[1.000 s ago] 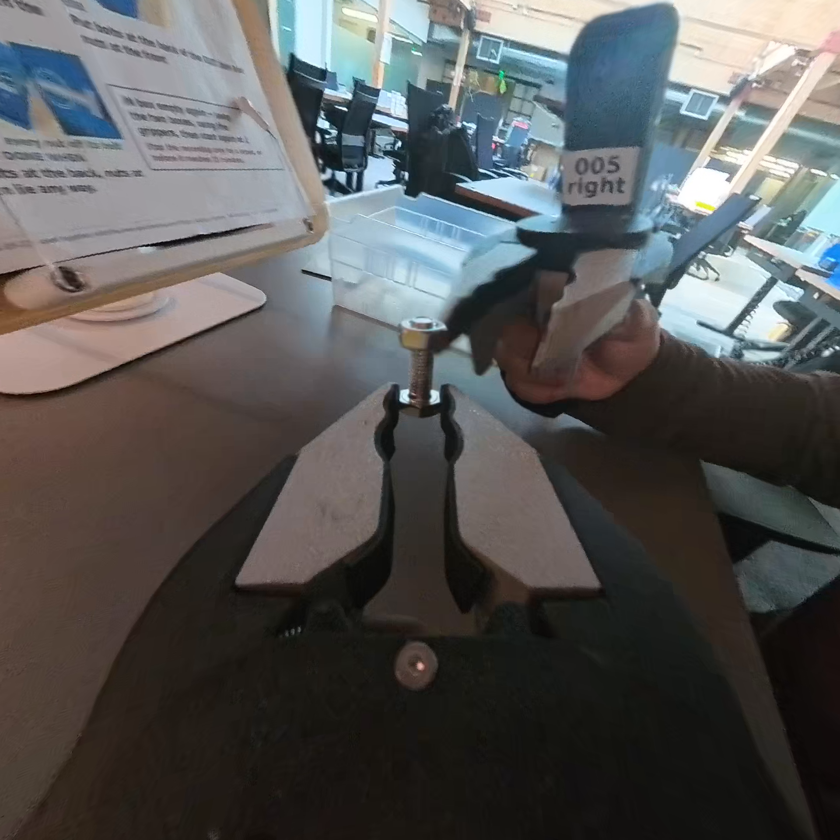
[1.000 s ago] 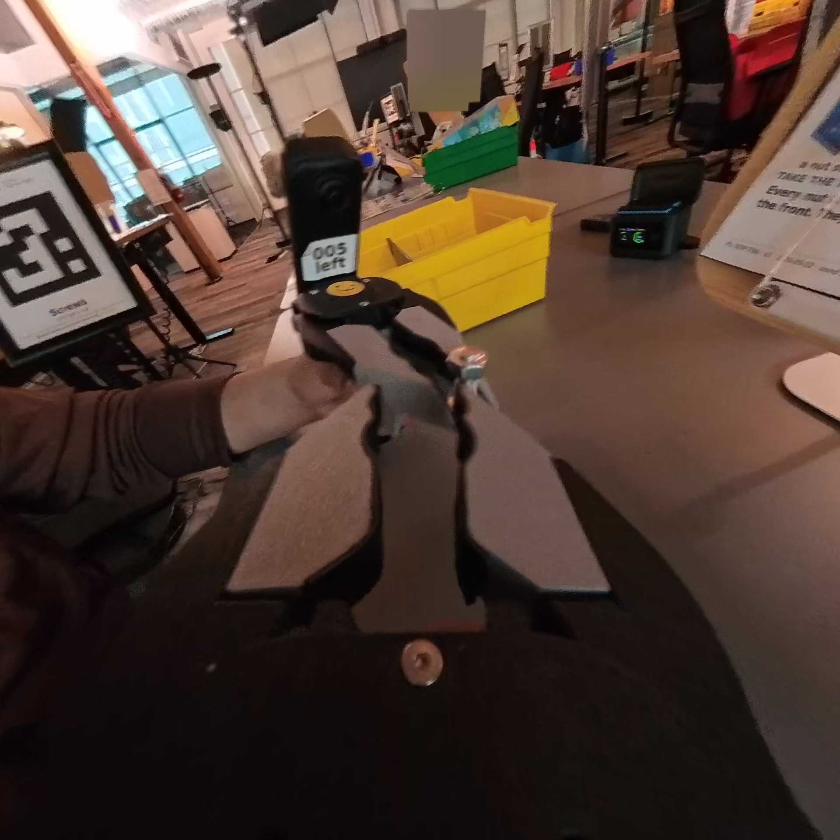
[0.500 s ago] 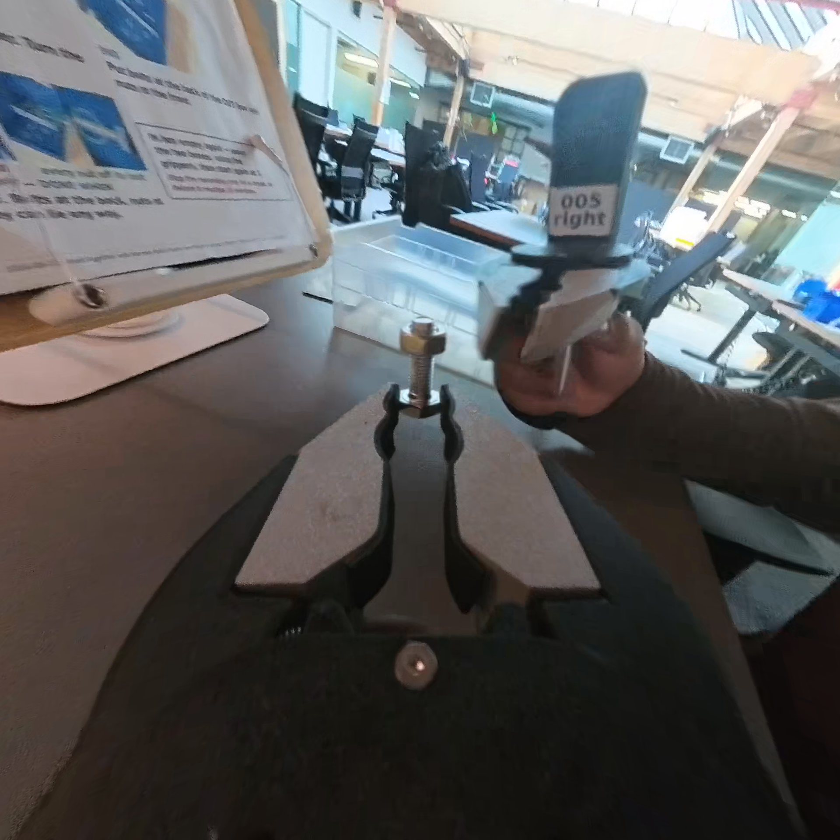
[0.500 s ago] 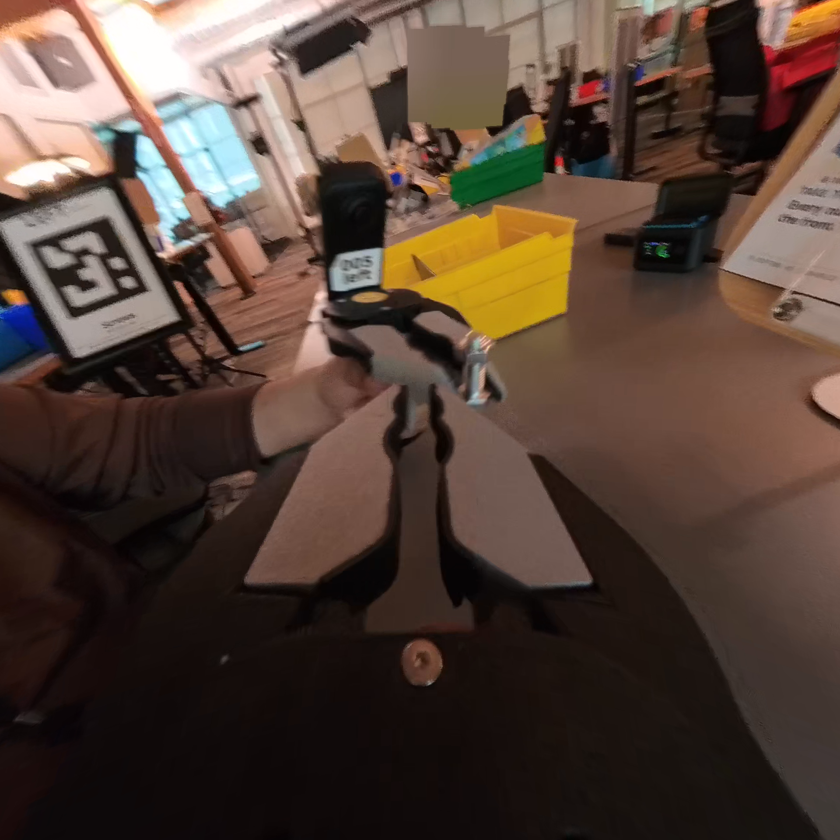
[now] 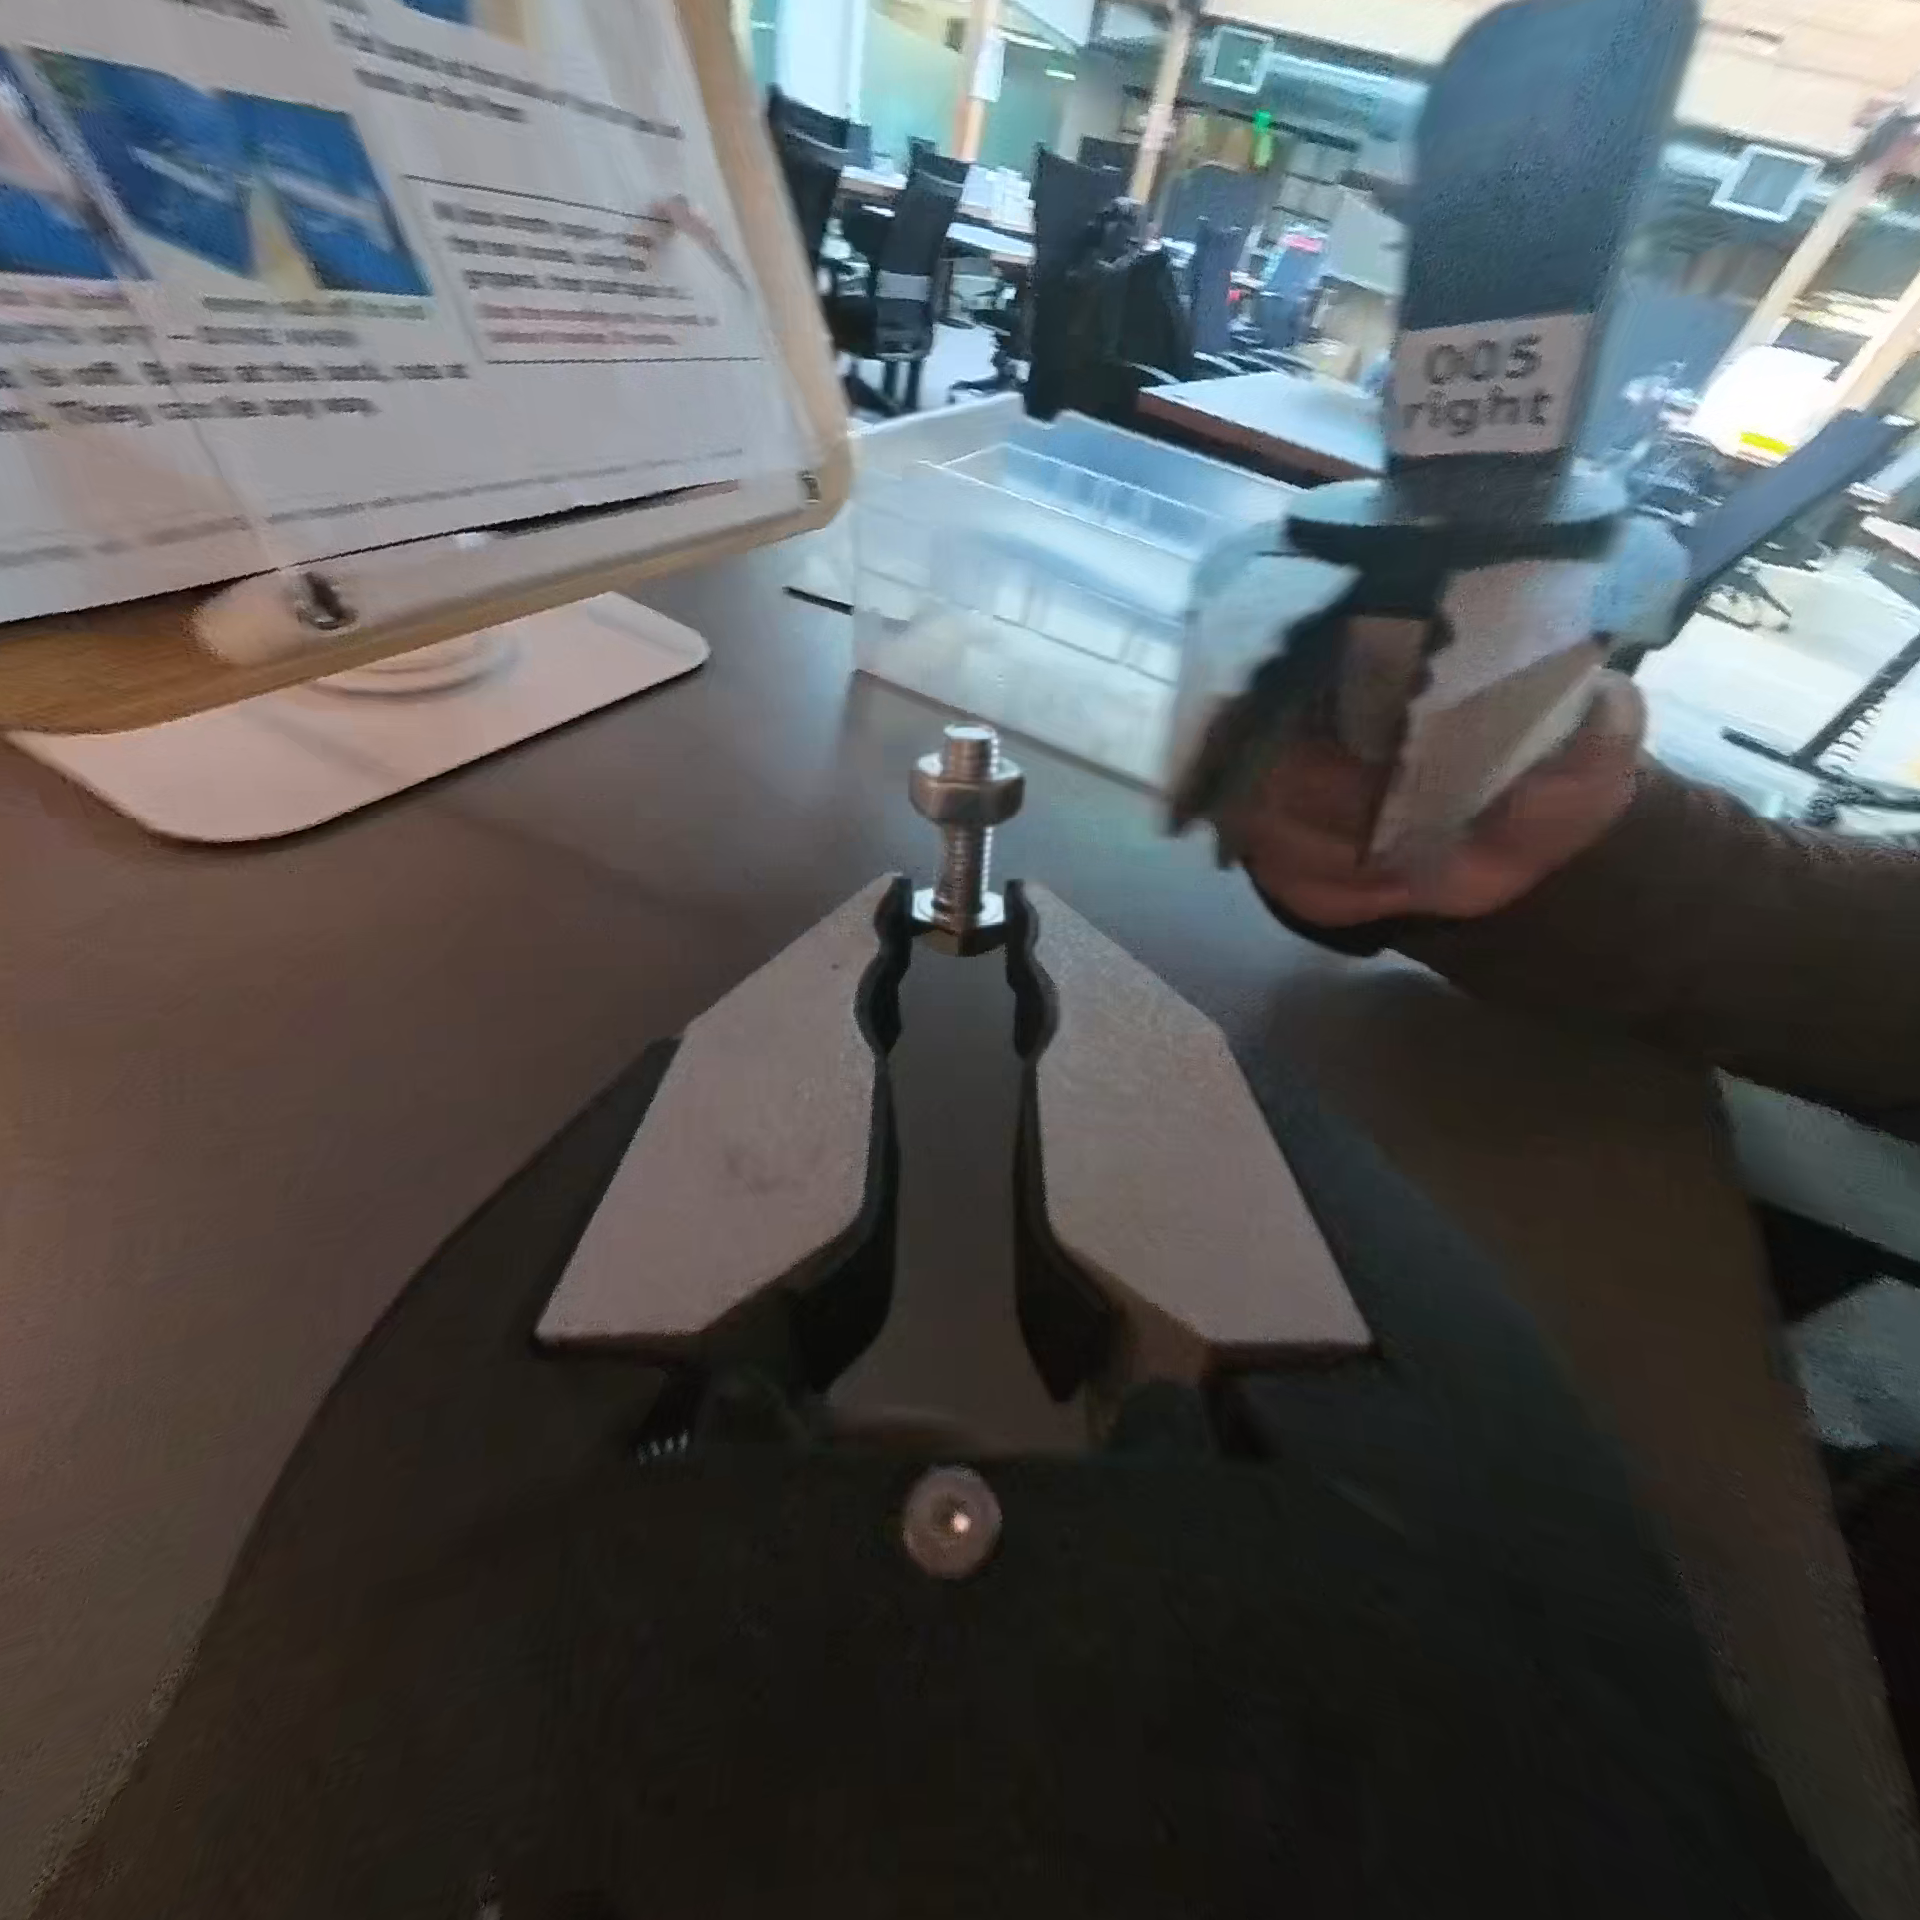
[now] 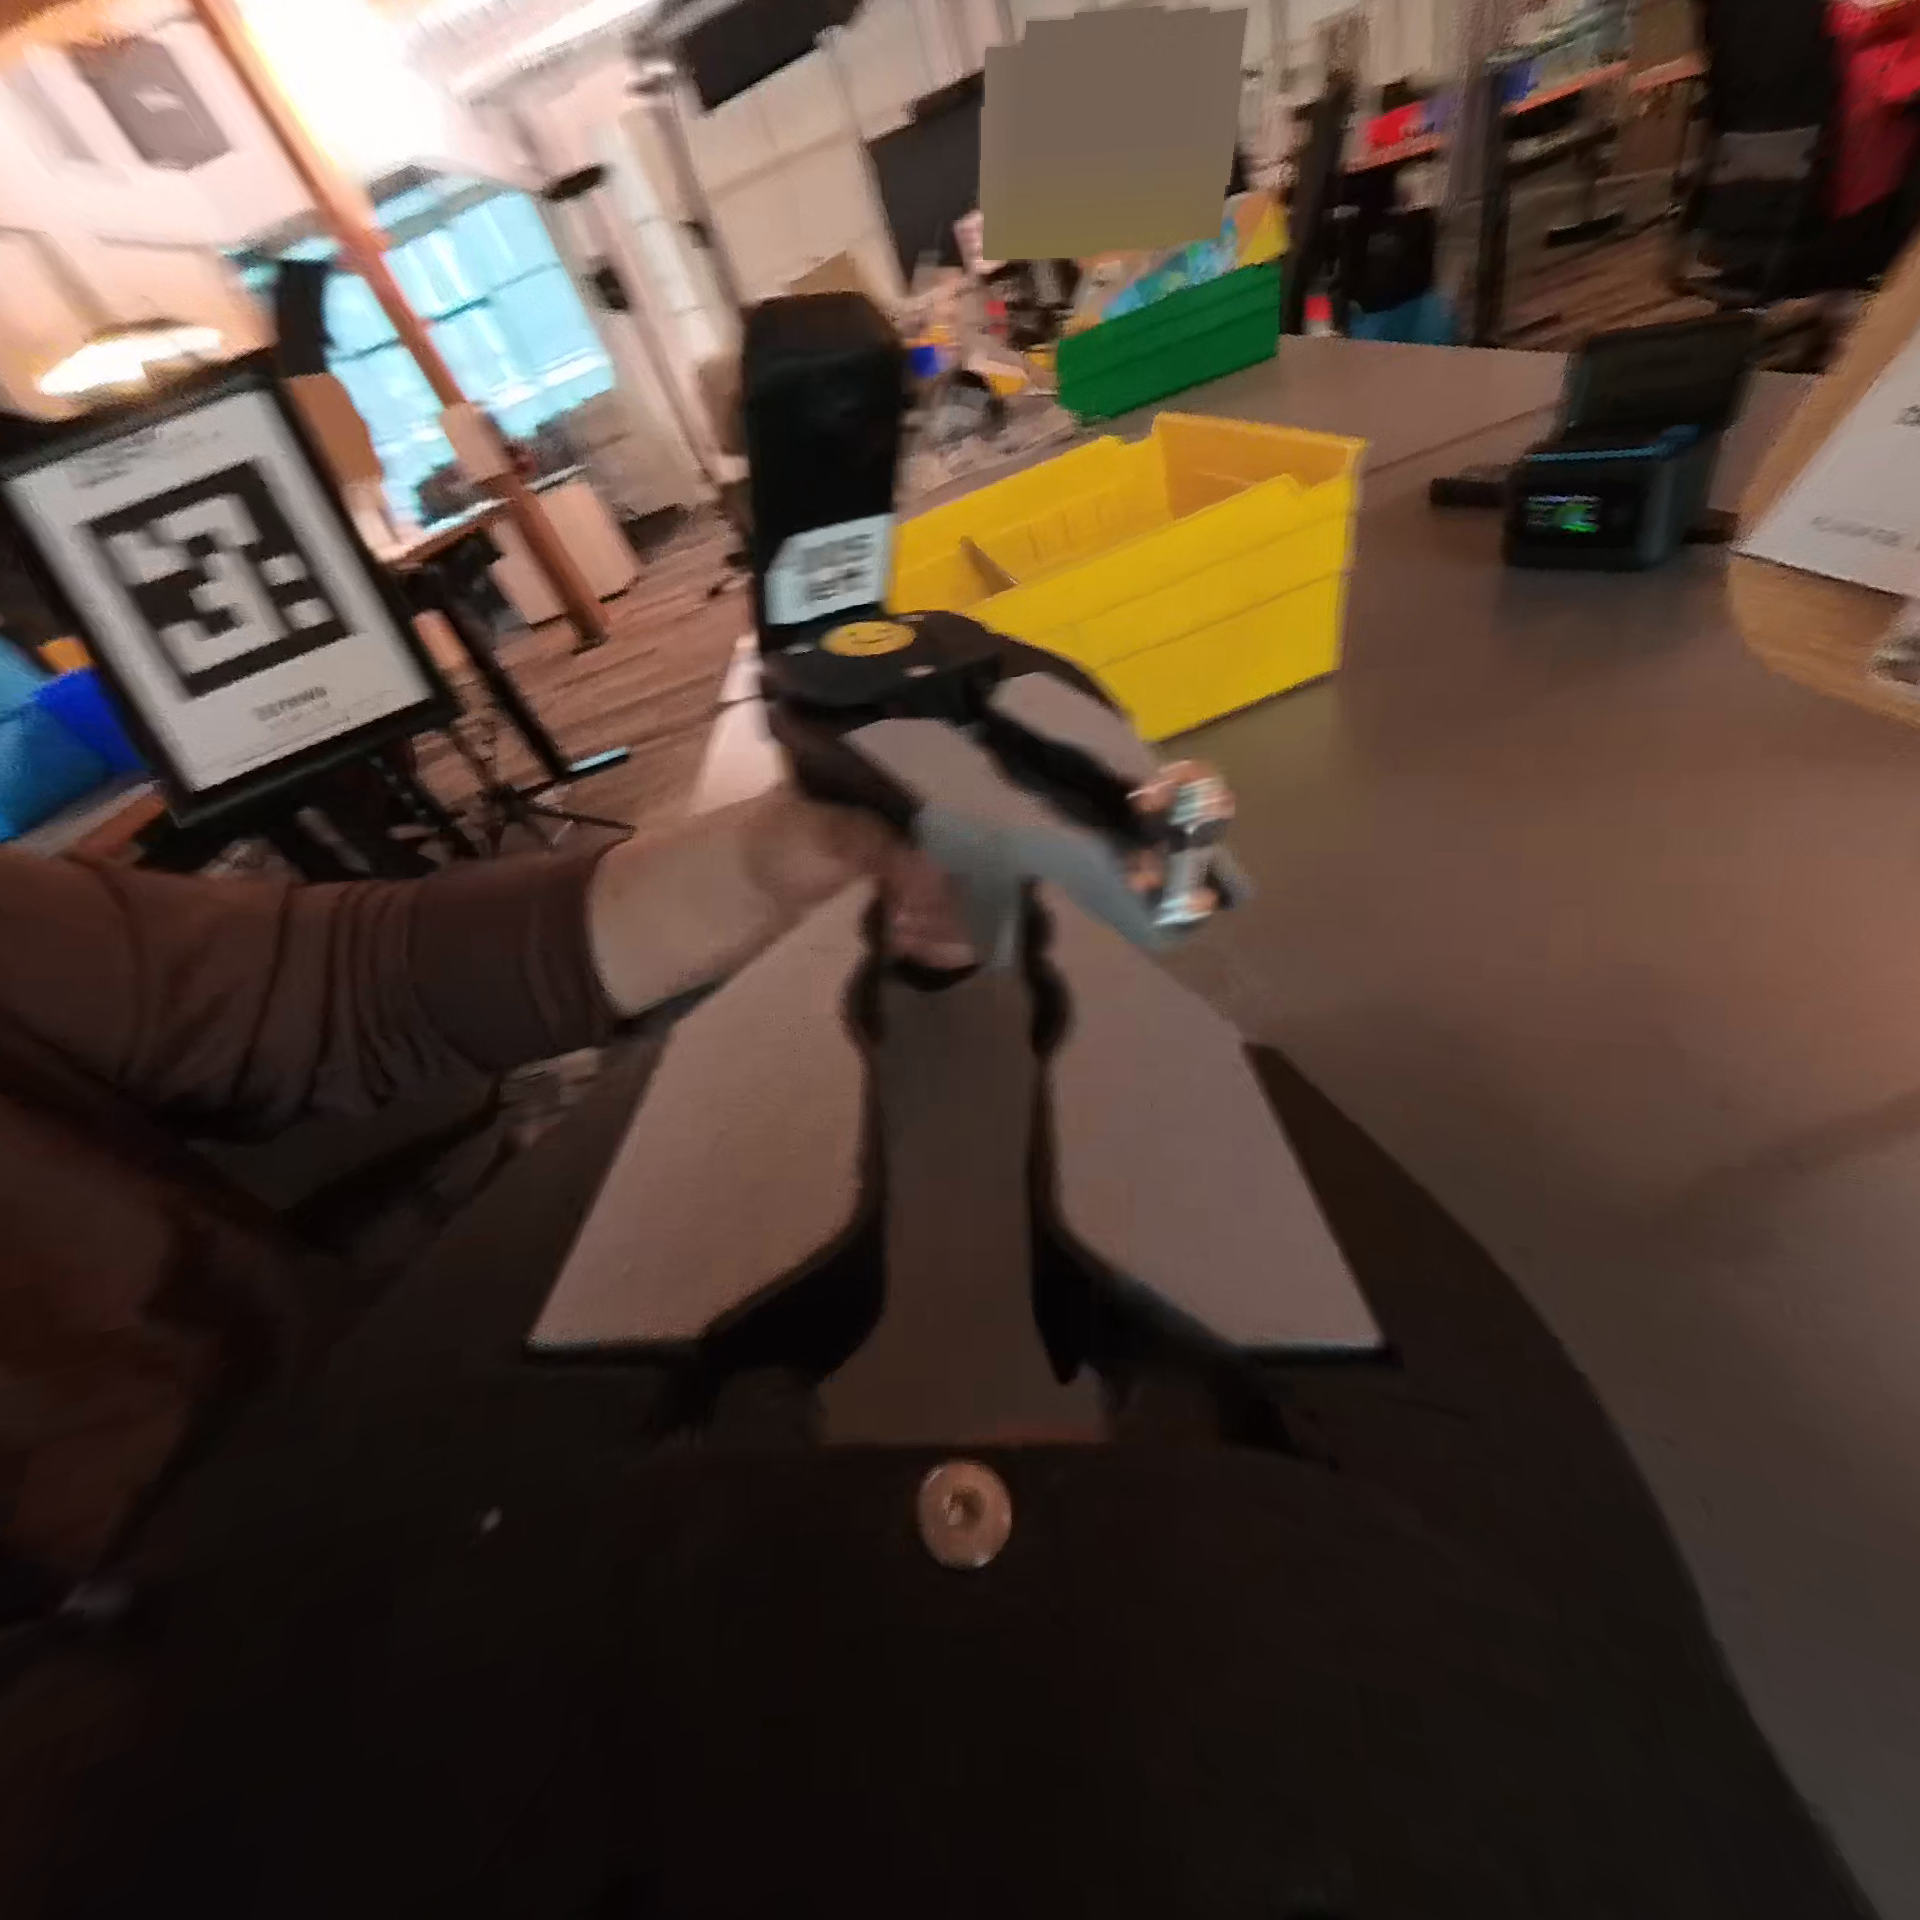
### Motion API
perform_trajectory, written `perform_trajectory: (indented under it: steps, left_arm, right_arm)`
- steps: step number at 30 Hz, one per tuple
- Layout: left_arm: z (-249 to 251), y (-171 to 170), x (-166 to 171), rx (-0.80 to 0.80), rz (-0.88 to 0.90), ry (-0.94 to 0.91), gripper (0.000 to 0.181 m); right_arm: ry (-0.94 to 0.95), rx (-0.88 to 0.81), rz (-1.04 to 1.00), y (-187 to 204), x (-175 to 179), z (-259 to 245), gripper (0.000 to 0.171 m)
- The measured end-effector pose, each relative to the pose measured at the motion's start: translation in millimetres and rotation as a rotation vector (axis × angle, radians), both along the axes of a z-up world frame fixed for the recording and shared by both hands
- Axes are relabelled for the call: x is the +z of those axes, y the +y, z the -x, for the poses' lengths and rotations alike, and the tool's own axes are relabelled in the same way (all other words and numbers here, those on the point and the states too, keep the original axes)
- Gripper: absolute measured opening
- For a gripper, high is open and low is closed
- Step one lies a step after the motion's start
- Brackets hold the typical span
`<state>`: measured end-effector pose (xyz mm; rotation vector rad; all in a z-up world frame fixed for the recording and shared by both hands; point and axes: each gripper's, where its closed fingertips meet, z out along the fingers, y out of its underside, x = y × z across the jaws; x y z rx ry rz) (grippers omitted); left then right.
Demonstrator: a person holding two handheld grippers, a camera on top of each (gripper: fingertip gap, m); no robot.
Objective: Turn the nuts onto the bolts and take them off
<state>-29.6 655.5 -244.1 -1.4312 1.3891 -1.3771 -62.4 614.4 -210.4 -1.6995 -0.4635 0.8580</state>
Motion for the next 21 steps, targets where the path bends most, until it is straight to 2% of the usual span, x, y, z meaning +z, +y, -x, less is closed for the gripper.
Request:
perform_trajectory:
  steps: [1, 3, 6, 8, 12, 21]
  left_arm:
    - [3, 11, -3, 0.047, -0.006, 0.015, 0.016]
    - [7, 16, -7, 0.056, -0.045, 0.041, 0.016]
    - [4, -10, -3, -0.045, -0.045, 0.009, 0.016]
    - [1, -26, -4, -0.094, -0.077, 0.009, 0.016]
    - [-3, -43, -3, -0.159, -0.089, -0.018, 0.016]
    - [-5, -42, -8, -0.143, -0.088, 0.003, 0.016]
  right_arm:
    - [0.023, 0.028, -0.004, -3, 3, 3, 0.015]
    - [0.047, 0.0, 0.012, 1, 4, 0, 0.027]
    - [0.018, -0.07, 0.034, 9, -4, -9, 0.037]
    - [0.0, -0.114, 0.045, 13, -8, -15, 0.037]
    - [0.012, -0.116, 0.046, 13, -7, -19, 0.022]
    - [-0.097, -0.179, 0.034, 17, -14, -24, 0.013]
